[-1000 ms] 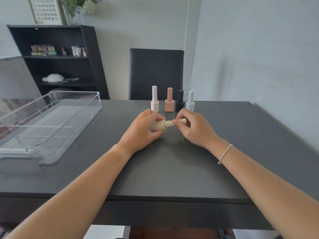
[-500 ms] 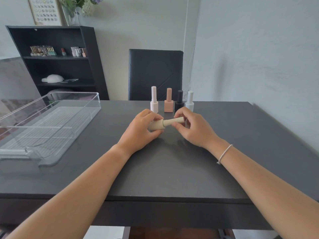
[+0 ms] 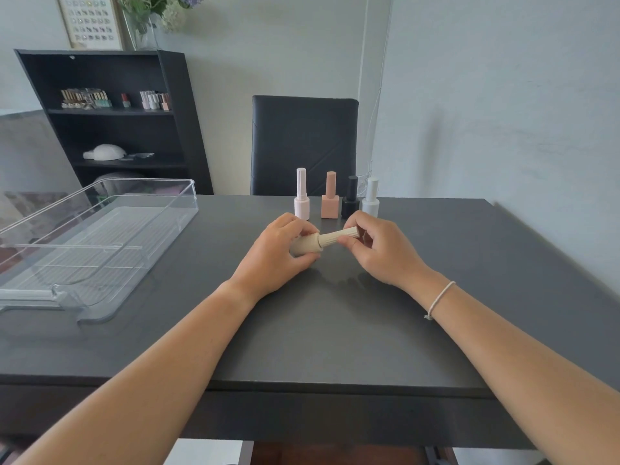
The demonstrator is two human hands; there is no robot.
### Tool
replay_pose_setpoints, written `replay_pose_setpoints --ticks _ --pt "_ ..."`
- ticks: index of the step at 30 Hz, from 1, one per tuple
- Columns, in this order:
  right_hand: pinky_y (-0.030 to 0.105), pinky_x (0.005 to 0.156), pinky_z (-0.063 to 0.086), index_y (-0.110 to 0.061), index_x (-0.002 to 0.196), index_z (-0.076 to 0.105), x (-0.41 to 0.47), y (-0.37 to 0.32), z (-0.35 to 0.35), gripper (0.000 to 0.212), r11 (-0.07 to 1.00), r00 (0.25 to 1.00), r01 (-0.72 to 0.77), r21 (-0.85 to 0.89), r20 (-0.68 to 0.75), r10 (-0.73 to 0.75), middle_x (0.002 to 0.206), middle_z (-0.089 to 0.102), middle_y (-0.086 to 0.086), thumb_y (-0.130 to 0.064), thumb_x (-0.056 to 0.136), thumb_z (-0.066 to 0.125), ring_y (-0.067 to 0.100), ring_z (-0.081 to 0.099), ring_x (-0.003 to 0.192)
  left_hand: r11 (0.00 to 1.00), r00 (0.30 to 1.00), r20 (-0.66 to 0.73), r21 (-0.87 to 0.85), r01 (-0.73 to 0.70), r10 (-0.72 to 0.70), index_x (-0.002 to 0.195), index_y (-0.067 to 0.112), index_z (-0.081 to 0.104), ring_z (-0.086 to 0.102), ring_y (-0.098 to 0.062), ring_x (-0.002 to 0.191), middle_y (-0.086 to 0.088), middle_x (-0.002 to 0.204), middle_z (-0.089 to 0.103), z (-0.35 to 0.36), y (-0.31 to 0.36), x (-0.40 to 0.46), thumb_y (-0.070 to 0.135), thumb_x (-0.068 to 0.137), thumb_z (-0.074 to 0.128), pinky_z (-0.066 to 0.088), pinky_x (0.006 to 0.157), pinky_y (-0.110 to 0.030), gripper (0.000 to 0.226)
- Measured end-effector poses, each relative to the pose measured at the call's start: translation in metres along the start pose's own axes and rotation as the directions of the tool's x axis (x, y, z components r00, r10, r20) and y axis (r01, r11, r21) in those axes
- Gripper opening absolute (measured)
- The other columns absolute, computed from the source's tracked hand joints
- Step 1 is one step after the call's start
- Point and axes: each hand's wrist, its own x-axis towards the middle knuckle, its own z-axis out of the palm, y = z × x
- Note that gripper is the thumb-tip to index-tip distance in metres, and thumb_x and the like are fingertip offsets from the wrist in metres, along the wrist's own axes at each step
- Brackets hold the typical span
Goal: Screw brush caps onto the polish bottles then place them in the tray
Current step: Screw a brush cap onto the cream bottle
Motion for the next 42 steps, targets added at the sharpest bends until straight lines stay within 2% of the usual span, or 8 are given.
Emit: replay_pose_setpoints --ticks 6,10,14,17,22,25,37,42 --pt "0.017 0.049 0.03 -0.012 0.081 0.056 0.002 0.001 0.002 0.014 0.997 0.999 0.0 0.074 -0.052 0.003 0.052 0.042 -0.012 -0.024 0.087 0.059 0.007 0.039 0.05 0.997 0.999 0.024 -0.055 0.049 -0.048 0.104 0.027 0.061 0.049 -0.002 0.088 0.007 0.099 0.057 -0.001 -0.003 0.0 0.027 0.073 0.073 0.035 0.07 -0.008 0.033" --pt "0.013 0.052 0.033 -0.009 0.081 0.056 0.014 -0.001 0.0 0.015 0.992 0.995 -0.028 0.121 -0.089 0.039 0.055 0.044 -0.013 -0.023 0.086 0.06 0.004 0.042 0.052 0.98 0.983 -0.032 -0.088 0.178 -0.182 0.105 0.037 0.056 0.051 -0.006 0.093 0.012 0.1 0.056 -0.021 -0.014 -0.004 0.039 0.077 0.066 0.04 0.076 -0.015 0.031" --pt "0.016 0.054 0.033 -0.01 0.08 0.051 0.037 -0.011 0.001 0.017 0.993 0.999 -0.039 0.11 -0.03 0.042 0.058 0.051 -0.016 -0.024 0.086 0.058 0.003 0.042 0.051 0.925 0.935 -0.03 0.137 0.354 -0.353 0.112 0.028 0.058 0.044 -0.022 0.114 0.002 0.115 0.055 -0.038 -0.038 -0.008 0.026 0.084 0.054 0.034 0.094 -0.031 0.028" --pt "0.026 0.059 0.037 -0.016 0.078 0.05 0.059 -0.025 0.007 0.015 0.996 0.999 -0.044 0.08 0.031 0.042 0.065 0.05 -0.014 -0.026 0.086 0.057 0.005 0.044 0.057 0.853 0.89 0.01 0.289 0.434 -0.456 0.115 0.028 0.057 0.038 -0.025 0.123 -0.001 0.128 0.051 -0.038 -0.044 -0.01 0.034 0.086 0.053 0.029 0.101 -0.038 0.031" --pt "0.038 0.08 0.046 -0.01 0.096 0.059 0.094 -0.042 0.022 0.017 0.998 0.997 -0.048 0.03 0.06 0.046 0.093 0.061 -0.001 -0.024 0.088 0.055 0.019 0.055 0.087 0.838 0.897 0.008 0.359 0.41 -0.443 0.117 0.03 0.057 0.04 -0.023 0.124 0.002 0.13 0.05 -0.034 -0.047 -0.012 0.043 0.085 0.05 0.025 0.103 -0.037 0.035" --pt "0.044 0.085 0.049 -0.012 0.096 0.06 0.11 -0.044 0.031 0.015 0.996 0.995 -0.084 0.017 0.048 0.083 0.096 0.062 0.0 -0.022 0.087 0.056 0.02 0.056 0.09 0.844 0.905 0.002 0.361 0.397 -0.426 0.116 0.031 0.057 0.041 -0.023 0.122 0.002 0.129 0.051 -0.032 -0.048 -0.012 0.044 0.085 0.05 0.026 0.102 -0.037 0.035" --pt "0.03 0.068 0.044 -0.017 0.095 0.059 0.132 -0.041 0.061 0.01 0.986 0.993 -0.12 -0.115 -0.01 0.12 0.092 0.064 -0.003 -0.022 0.087 0.058 0.017 0.058 0.083 0.849 0.909 -0.028 0.345 0.4 -0.417 0.112 0.031 0.06 0.042 -0.022 0.12 0.002 0.126 0.053 -0.031 -0.051 -0.011 0.046 0.083 0.051 0.026 0.102 -0.037 0.034" --pt "0.028 0.068 0.04 -0.016 0.104 0.059 0.135 -0.039 0.065 0.018 0.982 0.994 -0.112 -0.15 -0.029 0.109 0.103 0.069 0.003 -0.024 0.088 0.058 0.02 0.06 0.087 0.847 0.905 -0.027 0.341 0.408 -0.425 0.111 0.032 0.06 0.042 -0.022 0.12 0.002 0.127 0.053 -0.031 -0.053 -0.01 0.047 0.083 0.051 0.027 0.102 -0.037 0.033"
